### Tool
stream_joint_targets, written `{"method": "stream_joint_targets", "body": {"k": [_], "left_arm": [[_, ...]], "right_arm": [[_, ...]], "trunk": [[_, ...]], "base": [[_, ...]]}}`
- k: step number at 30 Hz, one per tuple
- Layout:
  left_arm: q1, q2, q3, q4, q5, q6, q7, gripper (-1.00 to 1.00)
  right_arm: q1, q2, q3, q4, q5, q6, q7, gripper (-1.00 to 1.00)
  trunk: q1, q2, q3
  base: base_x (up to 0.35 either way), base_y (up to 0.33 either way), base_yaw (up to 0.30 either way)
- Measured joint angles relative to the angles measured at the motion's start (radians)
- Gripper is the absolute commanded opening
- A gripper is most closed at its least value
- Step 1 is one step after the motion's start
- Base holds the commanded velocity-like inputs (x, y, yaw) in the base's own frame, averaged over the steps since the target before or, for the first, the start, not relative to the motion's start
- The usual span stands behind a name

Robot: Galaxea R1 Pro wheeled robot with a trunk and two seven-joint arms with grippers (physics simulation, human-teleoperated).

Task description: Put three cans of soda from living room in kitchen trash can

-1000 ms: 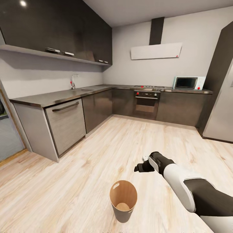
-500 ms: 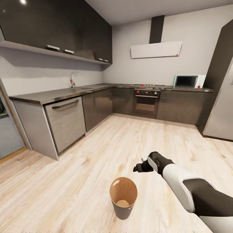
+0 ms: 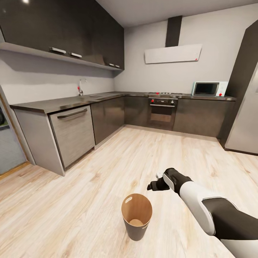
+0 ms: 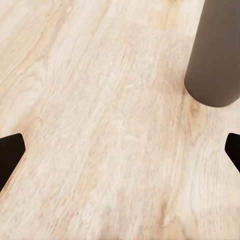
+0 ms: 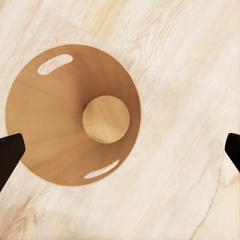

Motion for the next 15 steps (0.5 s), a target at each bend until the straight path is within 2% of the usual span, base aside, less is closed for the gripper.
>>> {"method": "stream_joint_targets", "body": {"k": [12, 13, 15], "left_arm": [[0.005, 0.001, 0.003, -0.024, 0.005, 0.000, -0.001, 1.00], [0.005, 0.001, 0.004, -0.027, 0.005, 0.000, -0.001, 1.00], [0.003, 0.002, 0.007, -0.030, 0.004, 0.001, -0.002, 1.00]], "right_arm": [[-0.001, -0.001, 0.003, 0.003, 0.010, 0.025, -0.005, 1.00], [-0.001, -0.002, 0.003, 0.002, 0.011, 0.037, -0.006, 1.00], [-0.005, -0.007, 0.003, -0.003, 0.013, 0.144, -0.006, 1.00]], "trunk": [[0.000, 0.000, 0.000], [0.000, 0.000, 0.000], [0.000, 0.000, 0.000]], "base": [[0.000, 0.000, 0.000], [0.000, 0.000, 0.000], [0.000, 0.000, 0.000]]}}
